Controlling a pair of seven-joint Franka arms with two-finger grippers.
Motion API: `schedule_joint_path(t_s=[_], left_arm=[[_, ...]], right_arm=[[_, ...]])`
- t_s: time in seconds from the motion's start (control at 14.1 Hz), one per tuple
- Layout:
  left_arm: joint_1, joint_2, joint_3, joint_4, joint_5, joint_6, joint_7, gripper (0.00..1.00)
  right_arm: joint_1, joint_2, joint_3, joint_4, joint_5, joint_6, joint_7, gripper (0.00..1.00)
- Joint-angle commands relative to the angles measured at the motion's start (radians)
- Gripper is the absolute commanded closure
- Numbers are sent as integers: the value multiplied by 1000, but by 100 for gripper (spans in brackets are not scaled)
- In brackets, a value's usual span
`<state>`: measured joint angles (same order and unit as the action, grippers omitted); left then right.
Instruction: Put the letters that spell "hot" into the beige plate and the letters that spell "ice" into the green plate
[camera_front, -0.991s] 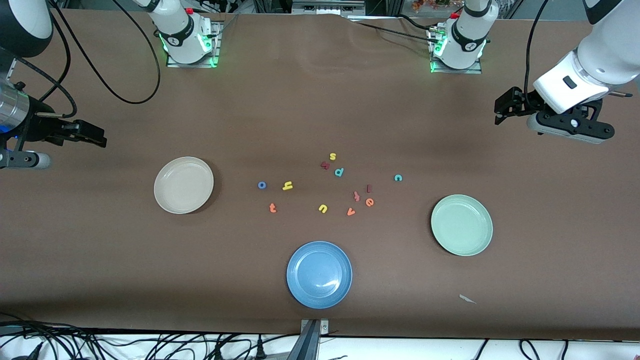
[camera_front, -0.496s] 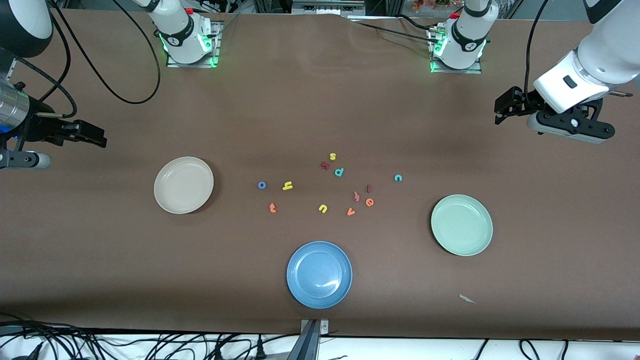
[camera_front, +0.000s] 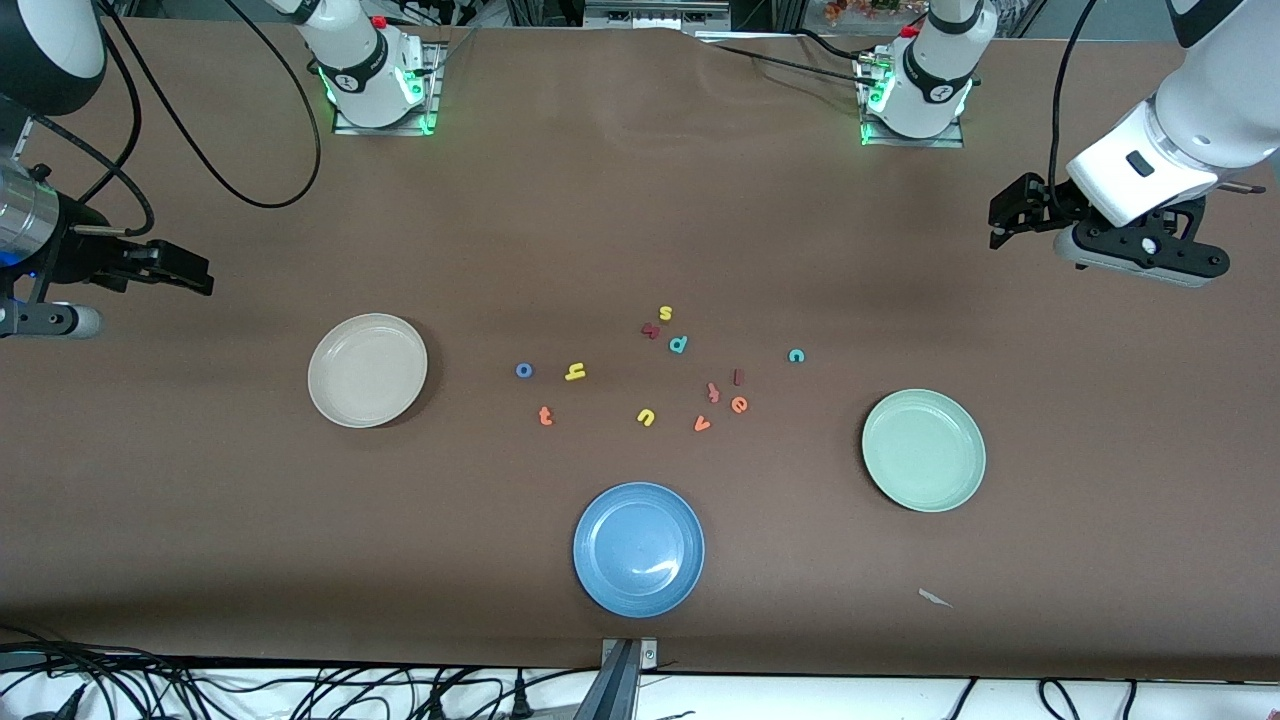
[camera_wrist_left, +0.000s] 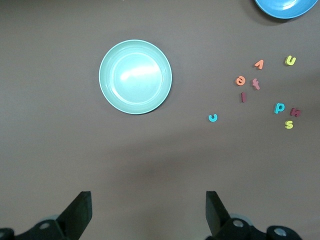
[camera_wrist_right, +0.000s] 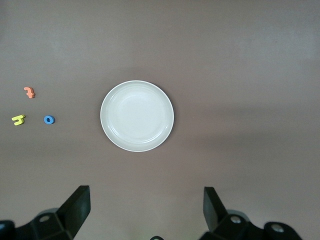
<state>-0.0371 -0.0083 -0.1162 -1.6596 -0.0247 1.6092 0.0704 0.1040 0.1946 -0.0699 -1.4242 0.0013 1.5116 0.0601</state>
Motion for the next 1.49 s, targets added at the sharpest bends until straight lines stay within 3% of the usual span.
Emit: schedule_joint_path(t_s=[0.0, 1.42], left_arm=[[-3, -2, -2, 21, 17, -28, -4, 0], [3, -1, 1, 29, 17, -28, 8, 0]], right_arm=[[-1, 2, 2, 5, -3, 2, -2, 0], [-1, 2, 2, -1, -3, 10, -2, 0]])
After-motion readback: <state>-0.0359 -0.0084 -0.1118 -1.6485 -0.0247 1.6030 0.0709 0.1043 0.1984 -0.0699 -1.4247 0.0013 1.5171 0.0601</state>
